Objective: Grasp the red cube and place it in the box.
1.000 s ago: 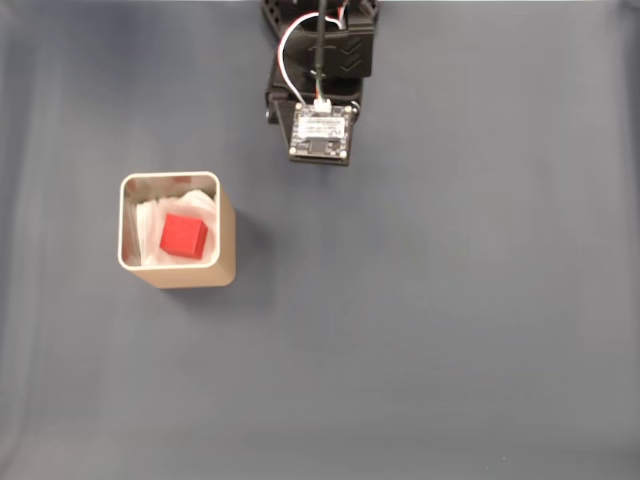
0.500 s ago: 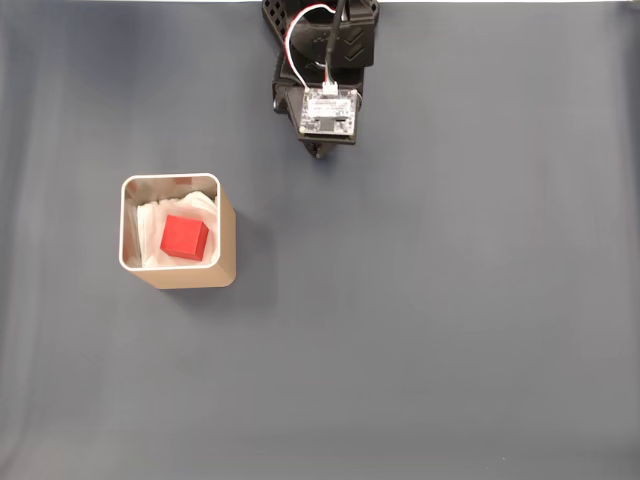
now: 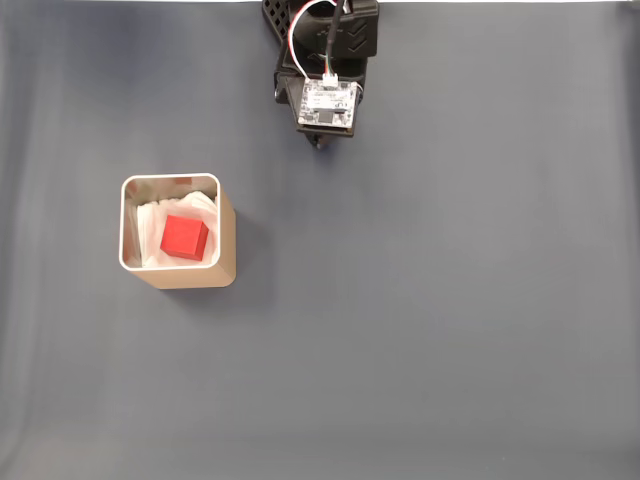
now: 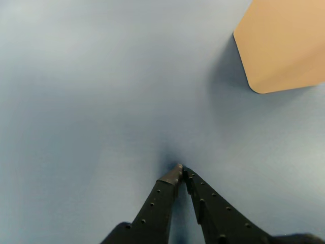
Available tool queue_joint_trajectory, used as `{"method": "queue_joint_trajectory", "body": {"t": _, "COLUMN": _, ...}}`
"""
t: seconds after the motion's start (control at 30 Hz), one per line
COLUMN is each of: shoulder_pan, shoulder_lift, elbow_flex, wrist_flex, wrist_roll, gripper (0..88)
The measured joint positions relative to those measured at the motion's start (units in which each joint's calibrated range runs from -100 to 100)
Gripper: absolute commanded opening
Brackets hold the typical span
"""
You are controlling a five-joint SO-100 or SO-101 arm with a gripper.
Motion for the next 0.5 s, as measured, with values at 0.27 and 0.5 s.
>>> {"method": "queue_joint_trajectory", "body": {"t": 0.27, "shoulder_pan": 1.28, "shoulder_lift": -0.45, "elbow_flex": 0.00, "wrist_flex": 2.60, "wrist_roll": 2.98, "gripper": 4.3}}
{"method": "queue_joint_trajectory", "body": {"t": 0.5, "shoulder_pan": 1.28, "shoulder_lift": -0.45, "elbow_flex": 0.00, "wrist_flex": 3.49, "wrist_roll": 6.54, "gripper": 4.3}}
